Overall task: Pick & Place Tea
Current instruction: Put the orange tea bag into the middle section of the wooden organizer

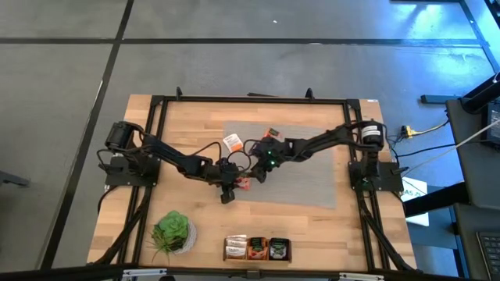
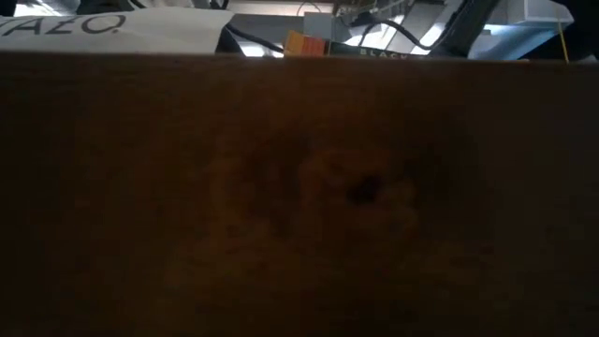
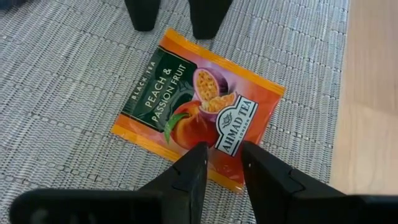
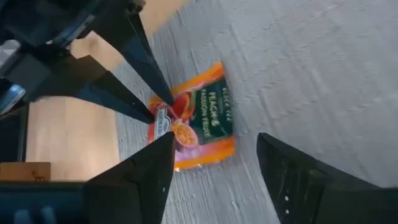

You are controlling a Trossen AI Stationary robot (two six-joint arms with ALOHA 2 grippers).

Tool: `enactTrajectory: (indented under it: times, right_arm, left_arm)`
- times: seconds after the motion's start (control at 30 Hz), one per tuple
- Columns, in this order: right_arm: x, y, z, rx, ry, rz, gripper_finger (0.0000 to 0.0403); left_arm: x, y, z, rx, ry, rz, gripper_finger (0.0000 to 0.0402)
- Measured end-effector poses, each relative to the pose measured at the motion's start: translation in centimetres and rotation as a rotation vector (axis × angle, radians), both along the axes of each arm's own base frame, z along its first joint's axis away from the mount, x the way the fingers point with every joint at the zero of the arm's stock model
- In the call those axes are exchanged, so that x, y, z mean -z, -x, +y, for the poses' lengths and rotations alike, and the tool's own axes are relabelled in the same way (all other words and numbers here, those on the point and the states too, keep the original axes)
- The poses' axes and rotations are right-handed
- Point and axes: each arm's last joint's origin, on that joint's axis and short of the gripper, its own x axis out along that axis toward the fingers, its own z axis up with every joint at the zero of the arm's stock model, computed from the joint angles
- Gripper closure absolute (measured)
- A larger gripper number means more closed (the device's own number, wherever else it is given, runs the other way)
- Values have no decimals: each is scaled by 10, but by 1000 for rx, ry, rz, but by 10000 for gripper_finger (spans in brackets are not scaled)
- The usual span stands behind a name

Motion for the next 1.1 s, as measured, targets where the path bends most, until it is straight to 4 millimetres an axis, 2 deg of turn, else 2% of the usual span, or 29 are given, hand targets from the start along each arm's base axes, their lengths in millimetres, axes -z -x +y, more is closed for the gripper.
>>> enactTrajectory:
  times: [0.37, 0.53, 0.83, 1.1]
  right_arm:
    - [-1, -3, 0, 10, -17, 39, 211]
    - [0, -1, 1, 4, -71, 67, 250]
    - [1, -1, -1, 26, -19, 63, 336]
    - [0, -2, -2, 53, 25, 54, 358]
  left_arm:
    - [-2, -3, 2, -41, -49, -44, 302]
    - [-2, -3, 2, -45, -53, -46, 304]
    - [-2, -3, 2, -47, -56, -48, 304]
    - [-2, -3, 1, -52, -70, -51, 304]
